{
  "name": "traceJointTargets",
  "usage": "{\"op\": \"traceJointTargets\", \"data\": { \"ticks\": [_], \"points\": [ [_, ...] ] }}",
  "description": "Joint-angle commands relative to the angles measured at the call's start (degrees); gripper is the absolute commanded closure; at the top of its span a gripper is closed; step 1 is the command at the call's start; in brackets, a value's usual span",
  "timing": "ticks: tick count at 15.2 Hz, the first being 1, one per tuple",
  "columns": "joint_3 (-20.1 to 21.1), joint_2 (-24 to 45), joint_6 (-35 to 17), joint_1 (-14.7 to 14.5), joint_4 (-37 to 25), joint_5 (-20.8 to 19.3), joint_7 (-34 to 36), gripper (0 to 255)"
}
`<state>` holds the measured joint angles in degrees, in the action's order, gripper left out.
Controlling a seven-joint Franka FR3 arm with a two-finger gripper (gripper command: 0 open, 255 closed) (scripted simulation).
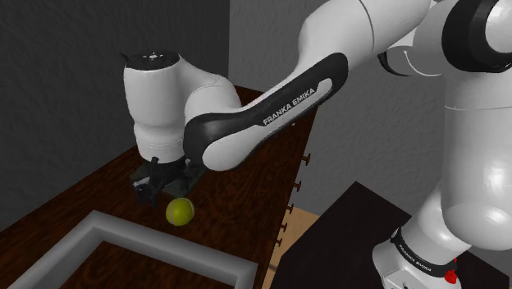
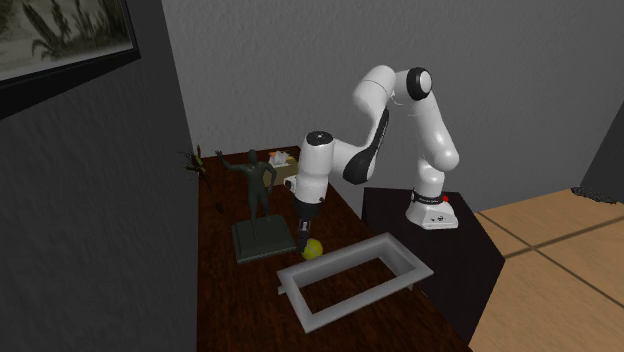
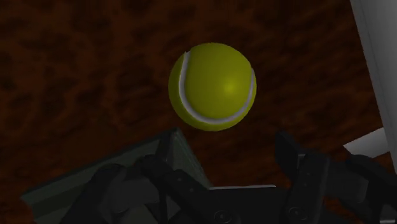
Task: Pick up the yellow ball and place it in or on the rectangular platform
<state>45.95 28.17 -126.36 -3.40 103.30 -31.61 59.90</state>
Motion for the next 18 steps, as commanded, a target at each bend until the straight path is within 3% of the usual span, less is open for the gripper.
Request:
{"op": "traceJointTargets", "data": {
  "ticks": [1, 8, 16, 17, 18],
  "points": [
    [5.65, 2.34, -0.73, 8.03, 1.16, 12.64, -9.29, 0],
    [3.58, 5.57, -4.1, 5.98, 1.92, 9.69, -7.48, 0],
    [3.58, 5.56, -4.08, 5.97, 1.91, 9.69, -7.48, 0],
    [3.58, 5.56, -4.08, 5.97, 1.91, 9.69, -7.48, 255],
    [3.58, 5.56, -4.08, 5.97, 1.91, 9.69, -7.48, 255]
  ]
}}
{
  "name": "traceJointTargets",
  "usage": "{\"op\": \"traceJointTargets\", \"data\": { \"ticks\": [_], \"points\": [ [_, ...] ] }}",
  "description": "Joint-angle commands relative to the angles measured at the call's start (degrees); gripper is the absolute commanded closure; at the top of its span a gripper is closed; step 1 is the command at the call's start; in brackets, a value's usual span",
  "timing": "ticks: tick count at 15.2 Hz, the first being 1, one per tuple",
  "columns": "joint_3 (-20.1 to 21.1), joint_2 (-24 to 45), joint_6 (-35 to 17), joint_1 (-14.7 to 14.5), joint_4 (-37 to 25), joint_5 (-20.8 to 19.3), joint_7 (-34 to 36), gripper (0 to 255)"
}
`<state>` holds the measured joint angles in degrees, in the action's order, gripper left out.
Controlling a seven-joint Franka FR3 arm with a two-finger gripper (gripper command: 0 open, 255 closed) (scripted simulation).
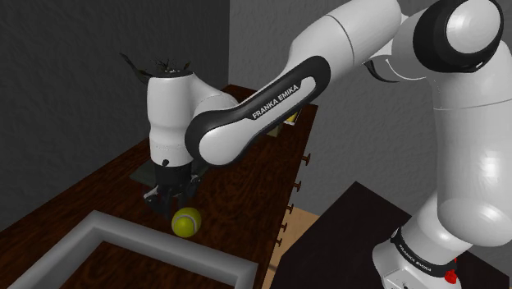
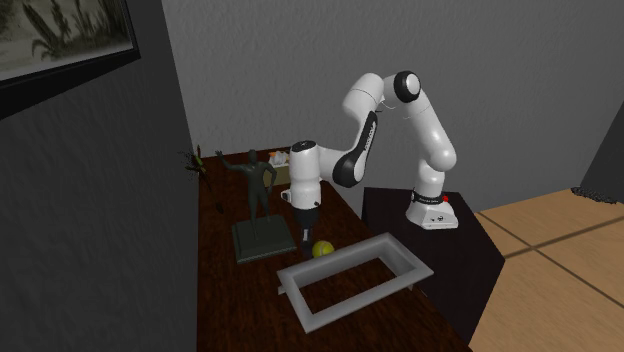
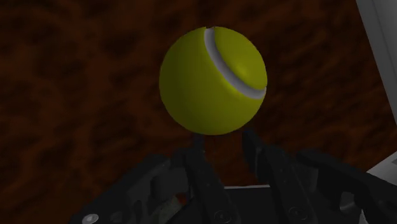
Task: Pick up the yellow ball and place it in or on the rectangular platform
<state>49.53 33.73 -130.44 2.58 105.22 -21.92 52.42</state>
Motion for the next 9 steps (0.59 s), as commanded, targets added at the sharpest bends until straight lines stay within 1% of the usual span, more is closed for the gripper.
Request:
{"op": "traceJointTargets", "data": {
  "ticks": [1, 8, 9],
  "points": [
    [0.0, 0.0, 0.0, 0.0, 0.01, 0.0, 0.0, 255],
    [0.0, 0.0, 0.0, 0.0, -0.01, 0.0, 0.0, 255],
    [0.0, 0.0, 0.0, 0.0, -0.01, 0.0, 0.0, 0]
  ]
}}
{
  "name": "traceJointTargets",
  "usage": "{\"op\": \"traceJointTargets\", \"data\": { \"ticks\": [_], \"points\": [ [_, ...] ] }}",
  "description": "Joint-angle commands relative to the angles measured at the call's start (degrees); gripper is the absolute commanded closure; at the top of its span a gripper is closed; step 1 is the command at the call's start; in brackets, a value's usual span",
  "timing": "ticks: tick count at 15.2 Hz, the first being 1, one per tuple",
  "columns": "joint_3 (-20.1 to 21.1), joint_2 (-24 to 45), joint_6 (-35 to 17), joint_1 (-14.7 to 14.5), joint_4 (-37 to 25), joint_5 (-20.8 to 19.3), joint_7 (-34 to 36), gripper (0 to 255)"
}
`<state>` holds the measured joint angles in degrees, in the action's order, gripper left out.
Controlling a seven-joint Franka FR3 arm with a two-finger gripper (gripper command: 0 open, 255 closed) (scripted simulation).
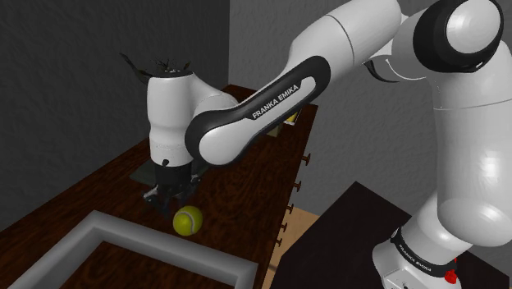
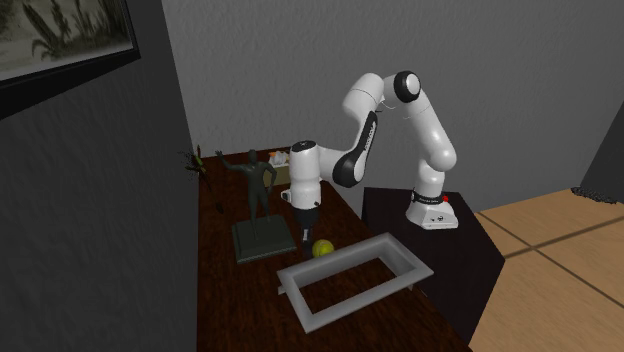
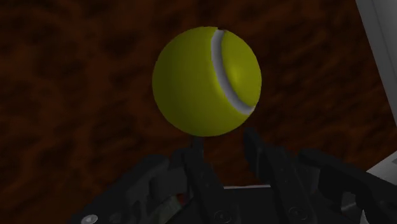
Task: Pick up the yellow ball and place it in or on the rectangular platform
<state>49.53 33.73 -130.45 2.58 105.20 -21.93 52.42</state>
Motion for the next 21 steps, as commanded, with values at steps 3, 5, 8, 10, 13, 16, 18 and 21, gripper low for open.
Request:
{"op": "traceJointTargets", "data": {
  "ticks": [3, 5, 8, 10, 13, 16, 18, 21],
  "points": [
    [1.92, -5.66, 5.7, -0.82, 2.11, -1.7, -1.87, 0],
    [3.08, -8.58, 8.66, -1.22, 3.16, -2.46, -3.09, 0],
    [2.07, -7.28, 7.02, -1.95, 3.9, -3.81, -2.26, 0],
    [1.38, -6.38, 5.95, -2.46, 4.32, -4.74, -1.69, 0],
    [0.44, -5.18, 4.6, -3.14, 4.78, -5.96, -0.95, 0],
    [0.43, -5.18, 4.6, -3.14, 4.78, -5.96, -0.95, 0],
    [0.42, -5.19, 4.6, -3.15, 4.79, -5.95, -0.95, 0],
    [0.14, -4.95, 4.43, -3.32, 4.72, -6.13, -0.94, 255]
  ]
}}
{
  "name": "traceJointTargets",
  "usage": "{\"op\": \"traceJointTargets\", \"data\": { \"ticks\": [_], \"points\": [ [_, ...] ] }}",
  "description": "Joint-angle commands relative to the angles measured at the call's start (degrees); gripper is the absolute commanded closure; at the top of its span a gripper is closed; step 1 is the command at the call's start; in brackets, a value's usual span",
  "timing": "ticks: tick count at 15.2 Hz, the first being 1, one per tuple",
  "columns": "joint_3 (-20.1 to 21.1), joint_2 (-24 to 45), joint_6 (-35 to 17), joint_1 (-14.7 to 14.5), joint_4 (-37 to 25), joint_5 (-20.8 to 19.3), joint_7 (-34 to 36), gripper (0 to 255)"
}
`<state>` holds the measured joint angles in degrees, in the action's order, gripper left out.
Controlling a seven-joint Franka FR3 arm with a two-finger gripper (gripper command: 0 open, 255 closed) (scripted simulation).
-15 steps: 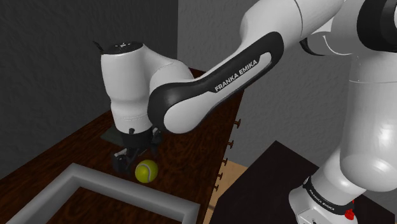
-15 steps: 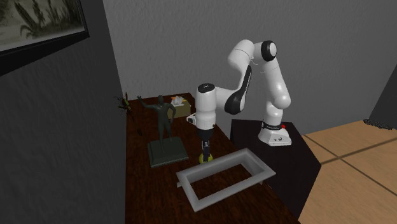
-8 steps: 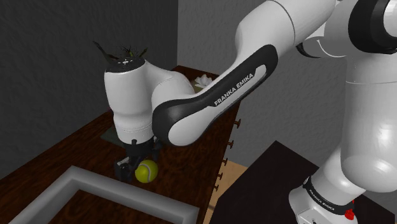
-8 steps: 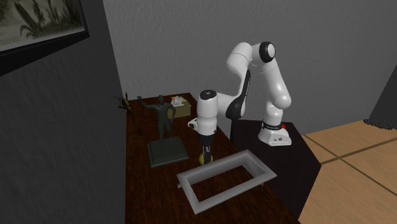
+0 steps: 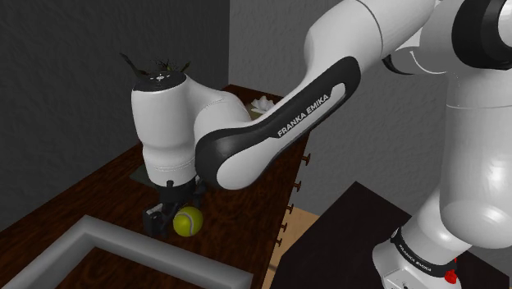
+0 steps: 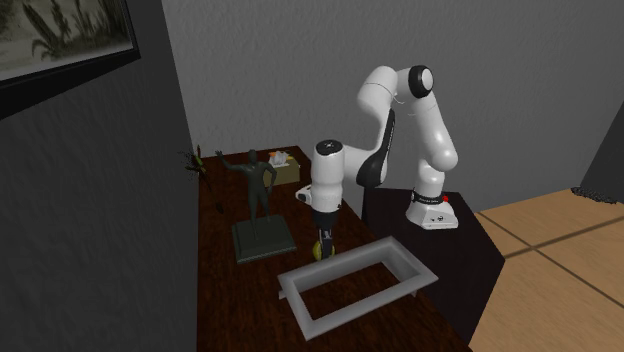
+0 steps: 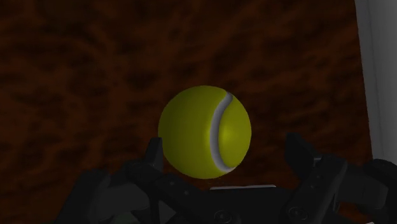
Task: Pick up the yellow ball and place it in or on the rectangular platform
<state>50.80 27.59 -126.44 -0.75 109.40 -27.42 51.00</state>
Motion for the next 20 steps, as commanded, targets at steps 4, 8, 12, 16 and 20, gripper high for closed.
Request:
{"op": "traceJointTargets", "data": {
  "ticks": [4, 8, 12, 16, 20],
  "points": [
    [-1.58, 1.72, 0.31, 0.2, 0.15, -0.99, -0.04, 255],
    [-1.54, 1.69, 0.31, 0.05, 0.21, -0.99, 0.17, 255],
    [0.18, -0.48, 2.14, 0.94, 0.03, 1.01, -0.45, 255],
    [1.53, -2.25, 4.31, 1.95, -0.89, 2.84, -1.61, 255],
    [2.74, -3.91, 6.56, 2.86, -2.03, 4.59, -2.72, 255]
  ]
}}
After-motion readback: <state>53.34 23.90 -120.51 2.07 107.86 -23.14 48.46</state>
